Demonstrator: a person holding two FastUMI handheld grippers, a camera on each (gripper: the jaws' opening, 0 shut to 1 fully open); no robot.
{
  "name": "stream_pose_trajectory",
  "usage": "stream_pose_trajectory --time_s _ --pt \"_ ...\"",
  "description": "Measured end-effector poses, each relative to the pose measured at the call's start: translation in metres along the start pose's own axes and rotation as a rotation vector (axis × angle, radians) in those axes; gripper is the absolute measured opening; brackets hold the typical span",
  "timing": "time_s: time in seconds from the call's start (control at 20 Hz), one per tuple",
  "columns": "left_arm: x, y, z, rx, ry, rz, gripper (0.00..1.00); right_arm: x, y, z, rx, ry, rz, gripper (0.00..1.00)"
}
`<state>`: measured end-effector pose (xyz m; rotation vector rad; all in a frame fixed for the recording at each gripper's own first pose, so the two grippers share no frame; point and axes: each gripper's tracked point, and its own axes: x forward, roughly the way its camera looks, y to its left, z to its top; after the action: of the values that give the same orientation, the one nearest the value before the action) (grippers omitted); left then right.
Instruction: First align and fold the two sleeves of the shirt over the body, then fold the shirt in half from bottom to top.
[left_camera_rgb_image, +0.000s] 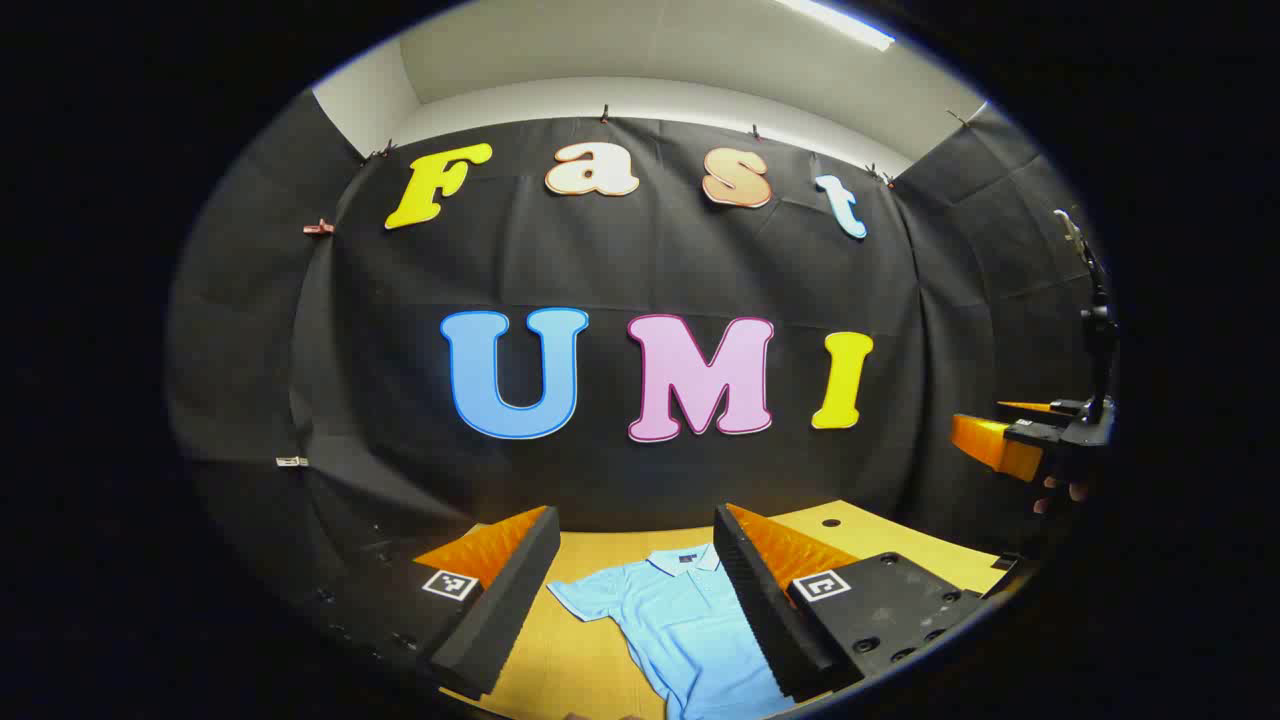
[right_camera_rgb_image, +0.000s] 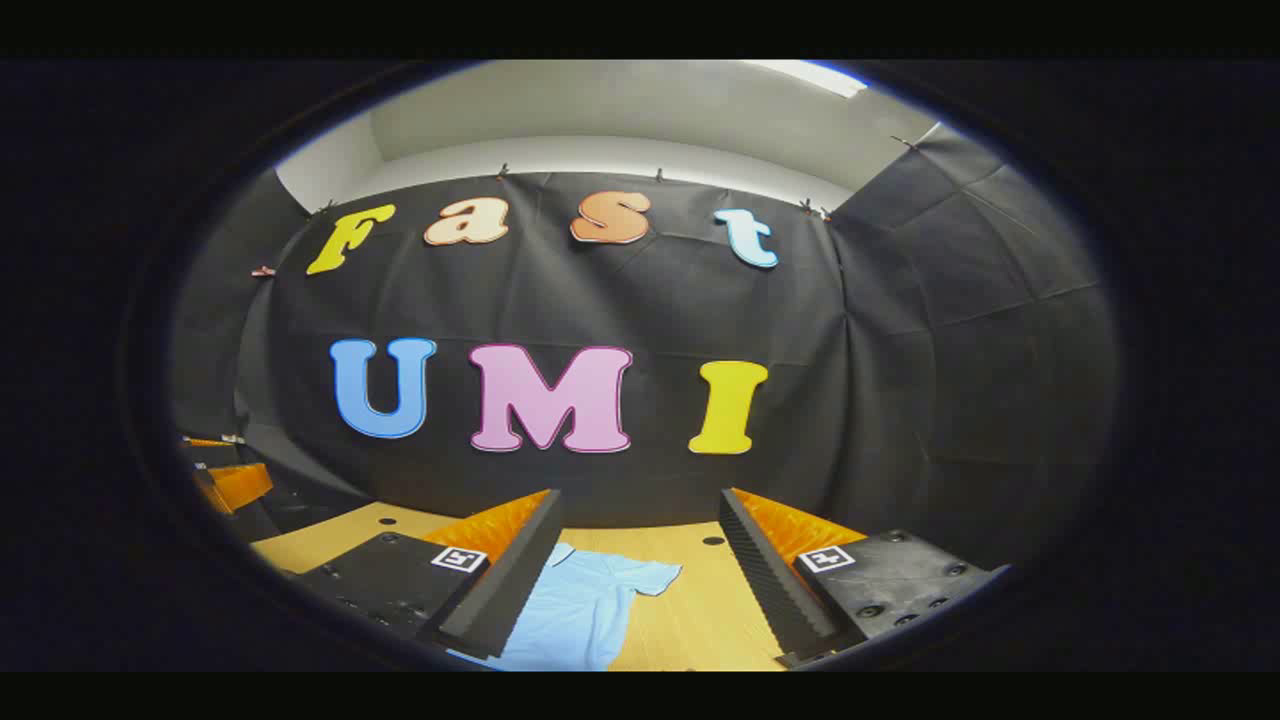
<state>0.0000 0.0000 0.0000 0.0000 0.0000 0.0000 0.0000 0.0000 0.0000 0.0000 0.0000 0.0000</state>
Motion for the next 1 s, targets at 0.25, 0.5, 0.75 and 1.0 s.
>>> stream_pose_trajectory --time_s 0.25,0.5,0.75,1.0 --pt "0.013 0.000 -0.007 -0.008 0.023 0.004 0.99 0.013 -0.001 -0.011 -0.009 0.025 0.009 0.97" --pt "0.020 -0.004 -0.010 0.000 0.028 -0.003 0.99 0.016 -0.001 -0.016 -0.006 0.031 0.016 0.97" --pt "0.026 -0.005 -0.012 -0.002 0.033 -0.004 0.98 0.021 -0.003 -0.020 0.000 0.038 0.009 0.97" --pt "0.034 -0.003 -0.014 -0.004 0.034 -0.008 0.98 0.028 -0.002 -0.030 -0.011 0.061 0.014 0.96"
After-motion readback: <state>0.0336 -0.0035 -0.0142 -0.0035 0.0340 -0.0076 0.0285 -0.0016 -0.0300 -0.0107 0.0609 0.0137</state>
